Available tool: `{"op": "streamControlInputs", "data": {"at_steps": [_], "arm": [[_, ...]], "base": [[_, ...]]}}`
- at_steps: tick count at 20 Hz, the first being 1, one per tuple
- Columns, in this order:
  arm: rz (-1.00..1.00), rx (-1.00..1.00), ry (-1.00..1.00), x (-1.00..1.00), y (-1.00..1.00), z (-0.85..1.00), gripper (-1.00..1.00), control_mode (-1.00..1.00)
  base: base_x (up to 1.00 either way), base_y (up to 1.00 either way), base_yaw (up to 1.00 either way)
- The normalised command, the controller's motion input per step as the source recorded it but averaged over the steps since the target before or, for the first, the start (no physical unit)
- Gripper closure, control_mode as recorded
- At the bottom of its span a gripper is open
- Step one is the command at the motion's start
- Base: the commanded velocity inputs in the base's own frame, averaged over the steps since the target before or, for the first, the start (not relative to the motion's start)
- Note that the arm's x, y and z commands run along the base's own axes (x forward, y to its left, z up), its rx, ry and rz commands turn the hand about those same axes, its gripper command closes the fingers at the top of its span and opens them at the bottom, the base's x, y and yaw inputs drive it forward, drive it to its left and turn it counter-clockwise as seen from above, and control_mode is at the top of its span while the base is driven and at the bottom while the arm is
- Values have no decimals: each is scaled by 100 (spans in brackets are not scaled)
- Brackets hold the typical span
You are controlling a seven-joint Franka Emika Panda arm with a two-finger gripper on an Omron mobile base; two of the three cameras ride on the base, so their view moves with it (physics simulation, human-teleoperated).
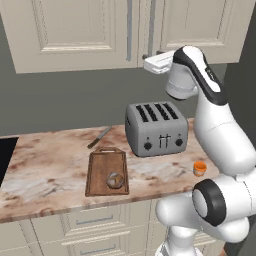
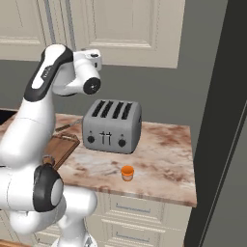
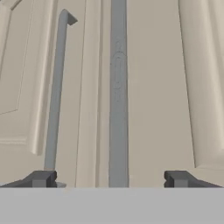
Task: Pick the bread, place it on the cutting board, pick the jam, place it on the counter, and close the cabinet.
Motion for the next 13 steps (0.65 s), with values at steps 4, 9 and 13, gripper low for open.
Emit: {"op": "streamControlInputs", "data": {"at_steps": [4, 9, 13], "arm": [[0, 0, 0, 29, 6, 0, -100, -100], [0, 0, 0, 31, 6, 0, -100, -100], [0, 0, 0, 18, 4, 0, -100, -100]], "base": [[0, 0, 0], [0, 0, 0], [0, 0, 0]]}}
